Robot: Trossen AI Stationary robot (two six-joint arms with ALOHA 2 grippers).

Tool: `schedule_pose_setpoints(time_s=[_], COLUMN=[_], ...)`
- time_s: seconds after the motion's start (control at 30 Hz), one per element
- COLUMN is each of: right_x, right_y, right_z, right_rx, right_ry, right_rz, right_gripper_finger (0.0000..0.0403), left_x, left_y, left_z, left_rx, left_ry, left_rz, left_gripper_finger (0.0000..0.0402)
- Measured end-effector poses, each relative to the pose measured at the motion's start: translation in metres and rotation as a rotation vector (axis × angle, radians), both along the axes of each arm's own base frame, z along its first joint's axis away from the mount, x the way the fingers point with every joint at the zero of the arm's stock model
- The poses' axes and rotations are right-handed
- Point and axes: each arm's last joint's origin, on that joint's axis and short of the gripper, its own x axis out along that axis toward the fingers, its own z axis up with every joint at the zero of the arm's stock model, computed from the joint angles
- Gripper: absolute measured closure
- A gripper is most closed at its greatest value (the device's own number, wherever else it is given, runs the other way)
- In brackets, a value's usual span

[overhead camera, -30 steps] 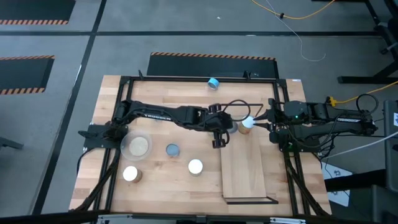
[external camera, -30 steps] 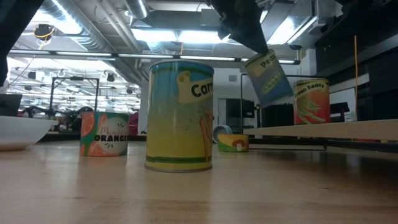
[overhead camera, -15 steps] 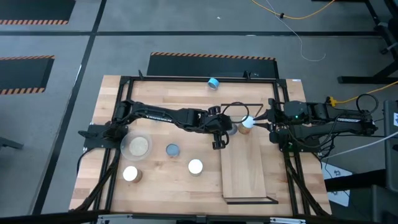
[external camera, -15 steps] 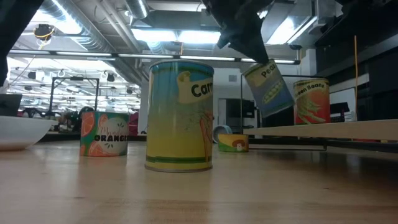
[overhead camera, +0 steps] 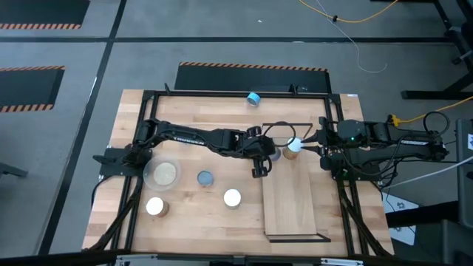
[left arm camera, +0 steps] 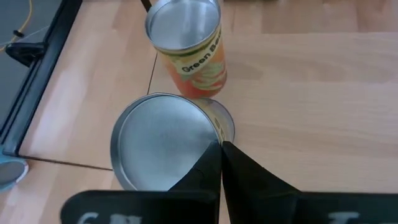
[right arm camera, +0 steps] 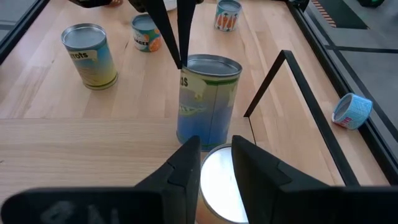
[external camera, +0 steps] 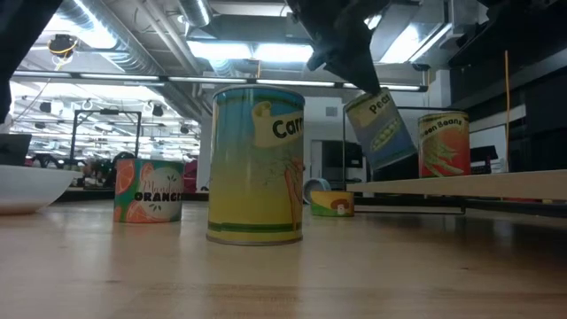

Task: Pick and place cans onto a shelf
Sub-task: Put the dark blue can onto the shelf aligned with the orange can

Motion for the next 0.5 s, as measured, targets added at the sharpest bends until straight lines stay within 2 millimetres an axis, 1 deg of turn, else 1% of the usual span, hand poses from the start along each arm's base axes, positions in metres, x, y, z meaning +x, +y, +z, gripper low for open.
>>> schedule_pose_setpoints(time_s=[0.13,0.2,0.27,0.5], right_x=[0.000,0.000,0.000,0.000], right_y=[0.000,0.000,0.000,0.000], right_z=[0.000,0.000,0.000,0.000], right_rx=[0.000,0.000,0.000,0.000], right_ry=[0.000,0.000,0.000,0.000], right_rz=[0.000,0.000,0.000,-0.001], right_gripper_finger=[0.0306,0.0306,0.0306,0.0306], left_x=[0.002,0.006,0.005,0.007], left_y=[0.000,0.000,0.000,0.000], left_z=[-0.009,-0.011,-0.016,-0.016], left_rx=[-0.001,-0.001,0.000,0.002], left_ry=[0.026,0.008,0.037,0.025], left_rz=[-0.002,-0.002,-0.002,-0.001], left_gripper_finger=[0.0401,0.0401,0.0401,0.0401])
